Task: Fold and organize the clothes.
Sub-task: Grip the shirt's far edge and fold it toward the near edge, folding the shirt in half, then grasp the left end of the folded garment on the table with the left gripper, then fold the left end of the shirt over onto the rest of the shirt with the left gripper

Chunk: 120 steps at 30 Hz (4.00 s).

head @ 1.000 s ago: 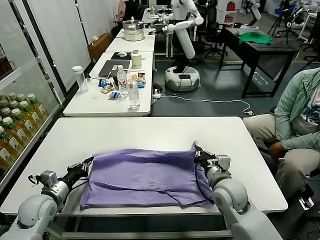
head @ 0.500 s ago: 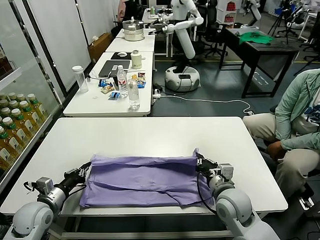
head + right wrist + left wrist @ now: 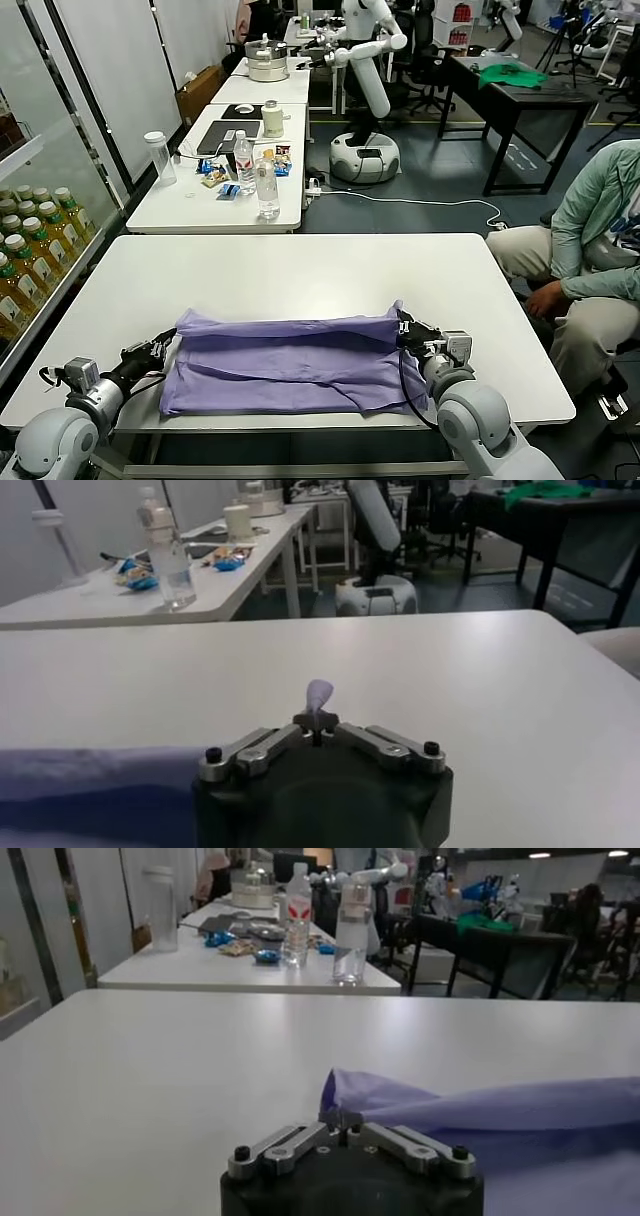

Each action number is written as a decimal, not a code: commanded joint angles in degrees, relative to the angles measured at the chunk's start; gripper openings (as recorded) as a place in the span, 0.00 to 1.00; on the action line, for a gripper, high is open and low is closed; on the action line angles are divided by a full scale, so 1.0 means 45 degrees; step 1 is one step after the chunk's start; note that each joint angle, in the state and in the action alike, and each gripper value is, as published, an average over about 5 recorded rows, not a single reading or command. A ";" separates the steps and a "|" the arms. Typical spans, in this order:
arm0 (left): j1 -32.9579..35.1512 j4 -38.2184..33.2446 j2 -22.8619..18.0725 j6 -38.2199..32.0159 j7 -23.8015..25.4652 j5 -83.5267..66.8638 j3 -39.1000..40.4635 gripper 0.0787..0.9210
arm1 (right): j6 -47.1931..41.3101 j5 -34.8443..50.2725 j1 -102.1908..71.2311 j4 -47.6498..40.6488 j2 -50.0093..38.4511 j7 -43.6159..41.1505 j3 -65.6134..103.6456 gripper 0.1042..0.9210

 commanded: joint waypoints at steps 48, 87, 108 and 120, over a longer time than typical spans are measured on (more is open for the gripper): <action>0.0489 -0.2332 -0.1428 0.2114 -0.7036 -0.0140 0.1530 0.88 | -0.0483 -0.0546 -0.1655 0.2101 -0.0410 0.0095 0.0322 0.88; 0.0127 -0.1913 -0.2100 0.2071 -0.7069 0.0990 0.2577 0.16 | -0.0483 -0.0905 -0.1497 0.1740 -0.0165 0.0059 0.0052 0.88; 0.1560 -0.1451 0.0143 0.1922 -0.6096 0.5557 -0.4343 0.03 | -0.0478 -0.0950 -0.1289 0.1804 -0.0236 -0.0037 0.0080 0.88; 0.1363 -0.6099 -0.1254 0.2686 -0.5732 -0.0170 -0.0496 0.03 | -0.0481 -0.0963 -0.1271 0.1845 -0.0311 0.0009 0.0104 0.88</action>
